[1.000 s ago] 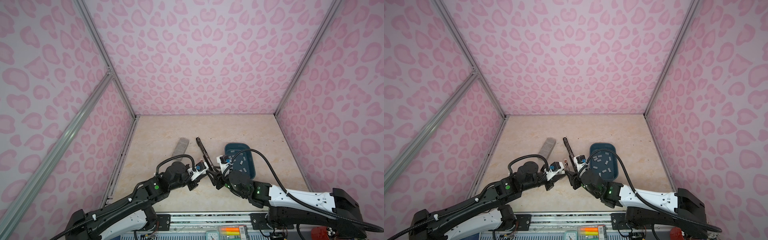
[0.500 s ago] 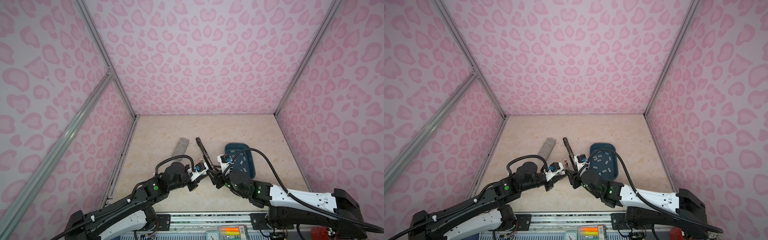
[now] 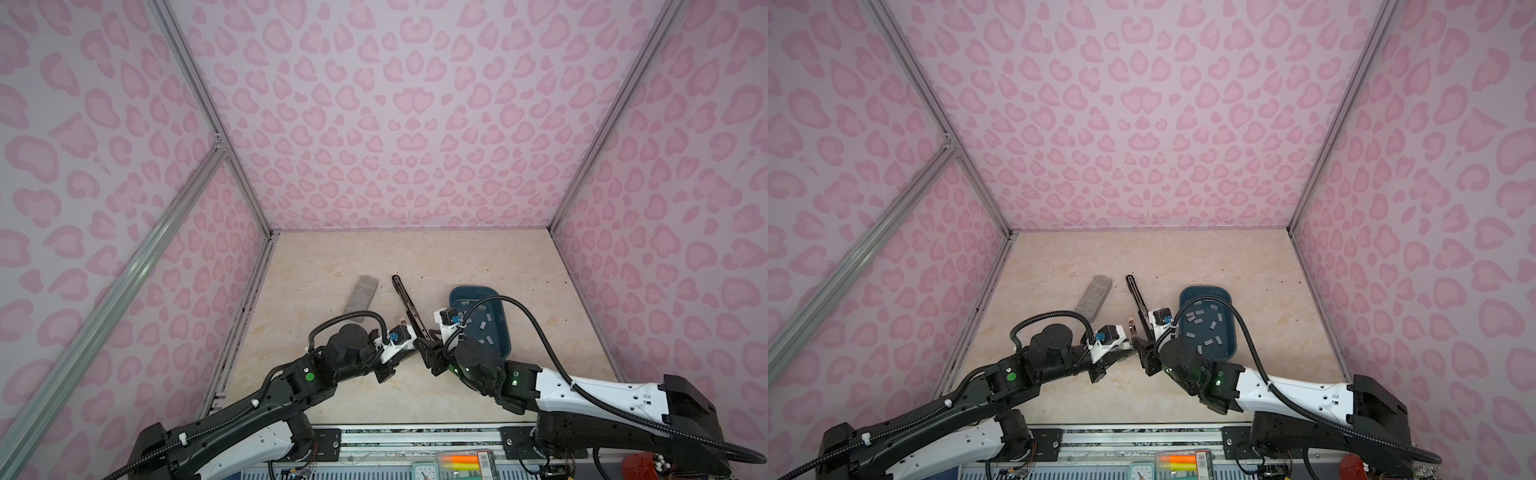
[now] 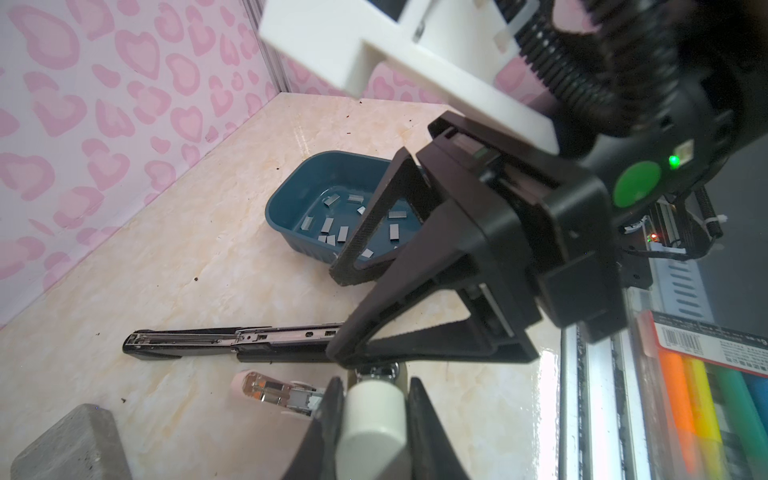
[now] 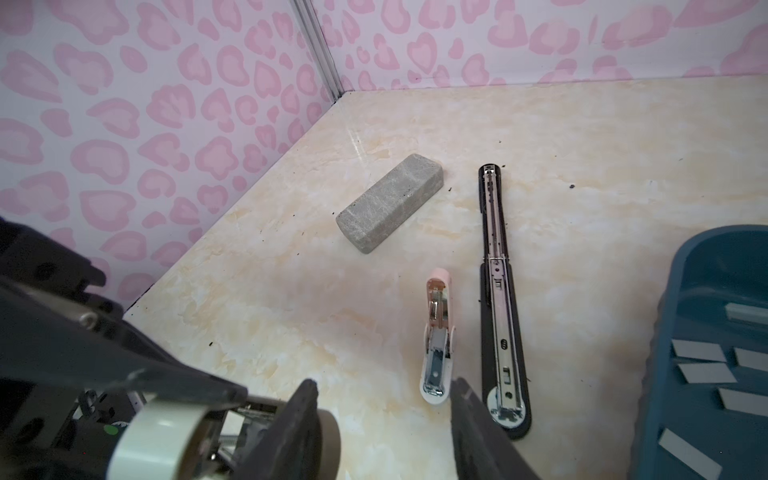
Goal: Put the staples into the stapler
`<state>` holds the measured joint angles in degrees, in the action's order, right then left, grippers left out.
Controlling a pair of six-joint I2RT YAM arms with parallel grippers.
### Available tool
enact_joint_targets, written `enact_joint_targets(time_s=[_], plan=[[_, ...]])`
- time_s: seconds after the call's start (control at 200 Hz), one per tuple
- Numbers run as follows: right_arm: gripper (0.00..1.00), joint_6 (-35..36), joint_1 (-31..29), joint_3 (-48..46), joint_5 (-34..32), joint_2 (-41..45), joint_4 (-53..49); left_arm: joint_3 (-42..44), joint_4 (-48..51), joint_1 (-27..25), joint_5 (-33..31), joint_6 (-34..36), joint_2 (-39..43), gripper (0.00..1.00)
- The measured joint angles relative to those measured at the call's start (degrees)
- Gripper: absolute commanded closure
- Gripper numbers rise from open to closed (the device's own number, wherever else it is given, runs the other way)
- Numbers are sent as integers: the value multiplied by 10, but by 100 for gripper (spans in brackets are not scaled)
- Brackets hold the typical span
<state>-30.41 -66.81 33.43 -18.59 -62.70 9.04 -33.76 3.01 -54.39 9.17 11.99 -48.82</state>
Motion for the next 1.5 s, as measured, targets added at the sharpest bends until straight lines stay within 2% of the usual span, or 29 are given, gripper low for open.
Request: enact_joint_targets(time_s=[0.59, 0.9, 1.12, 1.4, 1.5], plan=[[47, 7, 2, 8, -20, -6, -21, 10, 0, 0, -24, -5, 28, 96], [46, 15, 2, 8, -25, 43, -62, 11, -6, 0, -36, -11, 26, 96], [71, 18, -2, -11, 9, 90, -63, 9, -5, 0, -41, -11, 20, 96], [90, 22, -22, -3, 72, 66, -27, 7, -5, 0, -29, -11, 19, 96], [92, 21, -23, 10, 83, 37, -20, 7, -5, 0, -27, -11, 19, 96]])
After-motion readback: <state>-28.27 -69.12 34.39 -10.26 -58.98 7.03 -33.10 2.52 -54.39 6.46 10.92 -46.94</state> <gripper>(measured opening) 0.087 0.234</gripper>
